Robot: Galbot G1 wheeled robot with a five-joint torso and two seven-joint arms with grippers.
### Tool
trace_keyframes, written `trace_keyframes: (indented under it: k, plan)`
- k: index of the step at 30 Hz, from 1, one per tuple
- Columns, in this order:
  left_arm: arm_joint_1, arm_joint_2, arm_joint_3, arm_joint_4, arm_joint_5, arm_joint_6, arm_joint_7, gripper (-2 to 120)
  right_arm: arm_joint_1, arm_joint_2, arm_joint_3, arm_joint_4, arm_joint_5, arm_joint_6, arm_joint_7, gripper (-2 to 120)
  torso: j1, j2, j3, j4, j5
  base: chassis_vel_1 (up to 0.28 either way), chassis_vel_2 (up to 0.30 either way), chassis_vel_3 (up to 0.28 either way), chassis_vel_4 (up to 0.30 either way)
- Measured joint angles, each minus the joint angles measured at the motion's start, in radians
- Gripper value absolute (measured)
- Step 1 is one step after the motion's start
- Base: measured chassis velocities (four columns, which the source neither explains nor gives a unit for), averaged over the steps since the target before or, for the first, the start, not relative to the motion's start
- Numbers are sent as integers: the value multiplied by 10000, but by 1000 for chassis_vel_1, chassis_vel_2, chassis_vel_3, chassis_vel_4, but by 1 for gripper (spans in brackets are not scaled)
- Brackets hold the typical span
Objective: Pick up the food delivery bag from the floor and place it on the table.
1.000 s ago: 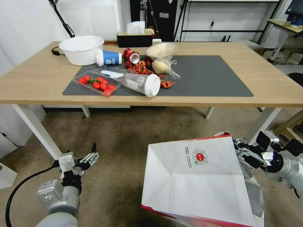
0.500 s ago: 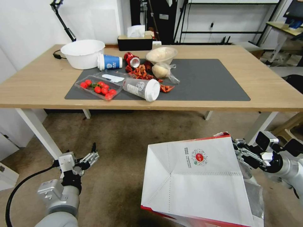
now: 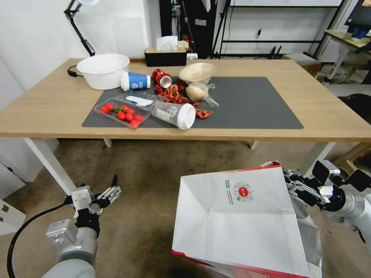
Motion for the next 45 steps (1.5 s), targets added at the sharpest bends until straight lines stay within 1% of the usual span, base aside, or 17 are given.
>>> trace_keyframes:
  k: [5, 8, 9, 12, 15, 23, 26, 27, 36, 38, 42, 45]
  plan:
    - [-14, 0, 4, 18, 2, 6, 0, 100, 23, 0, -9, -17, -7, 1, 29, 0, 83, 205, 124, 0, 0, 0, 0, 0, 0]
    - [-31, 5, 6, 43, 4, 11, 0, 100, 33, 2, -16, -43, -46, 10, 36, 0, 177, 430, 254, 0, 0, 0, 0, 0, 0]
    - [-31, 5, 6, 43, 4, 11, 0, 100, 33, 2, -16, -43, -46, 10, 36, 0, 177, 430, 254, 0, 0, 0, 0, 0, 0]
    - [-50, 14, 8, 57, 4, 41, -5, 100, 54, 5, -28, -63, -66, 14, 43, 0, 277, 674, 398, 0, 0, 0, 0, 0, 0]
    - [-53, 15, 8, 59, 4, 43, -5, 100, 56, 5, -28, -66, -69, 14, 45, 0, 285, 695, 411, 0, 0, 0, 0, 0, 0]
    - [-72, 19, 9, 84, 5, 59, -10, 100, 69, 1, -32, -92, -83, 19, 66, 0, 385, 940, 557, 0, 0, 0, 0, 0, 0]
    - [-73, 20, 9, 85, 5, 60, -9, 100, 69, 1, -32, -92, -83, 19, 67, 0, 390, 950, 563, 0, 0, 0, 0, 0, 0]
    - [-88, 19, 15, 91, 4, 72, -10, 100, 73, -11, -33, -93, -83, 21, 76, 0, 451, 1109, 659, 0, 0, 0, 0, 0, 0]
    - [-97, 27, 13, 96, 3, 75, -10, 100, 75, -29, -33, -86, -83, 24, 92, 0, 560, 1381, 820, 0, 0, 0, 0, 0, 0]
    - [-92, 26, 13, 93, 2, 76, -10, 100, 68, -31, -30, -66, -81, 26, 94, 0, 623, 1523, 899, 0, 0, 0, 0, 0, 0]
    - [-88, 25, 13, 81, 2, 76, -10, 100, 44, -30, -18, -51, -79, 29, 96, 0, 677, 1657, 980, 0, 0, 0, 0, 0, 0]
    - [-73, 18, 13, 55, 3, 73, -10, 100, 18, -39, 2, -13, -76, 34, 101, 0, 772, 1887, 1117, 0, 0, 0, 0, 0, 0]
